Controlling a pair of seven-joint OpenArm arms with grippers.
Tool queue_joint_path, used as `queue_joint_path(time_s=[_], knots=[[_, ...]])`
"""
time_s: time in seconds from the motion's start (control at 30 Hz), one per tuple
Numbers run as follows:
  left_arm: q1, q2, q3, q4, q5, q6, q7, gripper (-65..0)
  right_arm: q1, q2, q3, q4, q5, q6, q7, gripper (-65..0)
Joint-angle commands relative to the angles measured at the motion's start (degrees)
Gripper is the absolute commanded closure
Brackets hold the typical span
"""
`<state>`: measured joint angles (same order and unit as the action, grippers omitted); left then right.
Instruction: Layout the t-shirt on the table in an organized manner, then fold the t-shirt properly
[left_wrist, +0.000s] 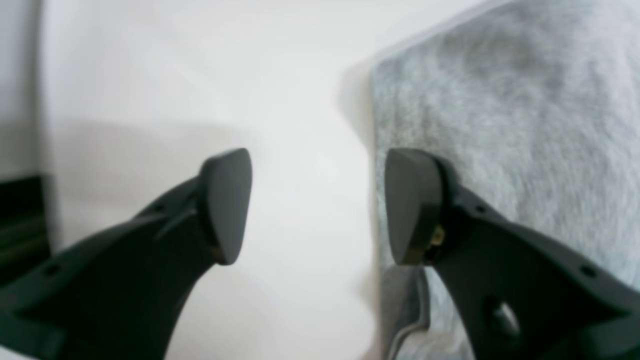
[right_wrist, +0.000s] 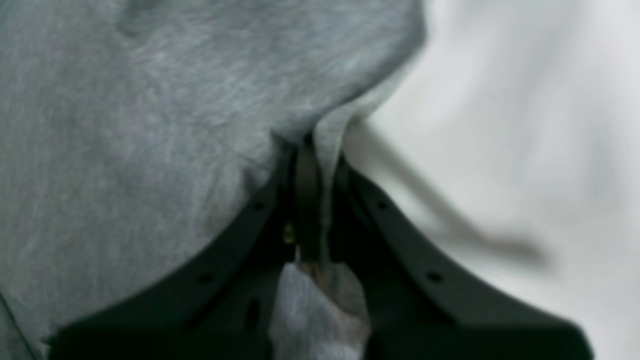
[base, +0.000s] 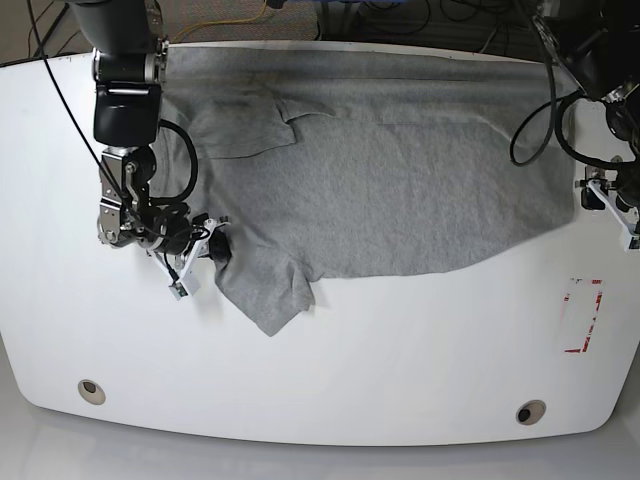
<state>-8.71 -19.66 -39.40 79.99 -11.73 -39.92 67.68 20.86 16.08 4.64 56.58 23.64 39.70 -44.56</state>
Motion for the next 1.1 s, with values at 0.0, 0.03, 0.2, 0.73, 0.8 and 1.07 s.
queue_joint_path(time_s=[0.0,0.03,0.2,0.73,0.8,1.07], knots=[[-1.62,-1.22,-0.91,-1.61,-0.71,-0.08,-3.11,-39.9,1.16,0.76,0.15,0.87,0.05,0.3,0.29,-0.5],[-1.62,-1.22,-1.0,-2.23,-0.63,-0.08,-3.99,-39.9,1.07,0.67,0.15,0.87,0.05,0.3,0.29,-0.5],[-1.8,-1.22,-0.56,-6.89,-0.63,-0.08,-8.21,-40.0,0.28,0.67,0.15,0.96,0.14,0.3,0.29,-0.5],[-6.72,-1.13,0.32,-20.78,-0.89,-0.08,-13.22,-40.0,-0.95,0.85,0.15,1.05,0.32,0.3,0.29,-0.5],[-7.25,-1.13,1.73,-21.13,-0.89,-0.08,-13.22,-39.9,-1.04,0.85,0.15,1.05,0.32,0.3,0.29,-0.5],[-7.86,1.07,4.45,-21.13,-0.98,-0.08,-12.87,-39.7,-1.13,0.67,0.15,1.05,0.41,0.3,0.29,-0.5]])
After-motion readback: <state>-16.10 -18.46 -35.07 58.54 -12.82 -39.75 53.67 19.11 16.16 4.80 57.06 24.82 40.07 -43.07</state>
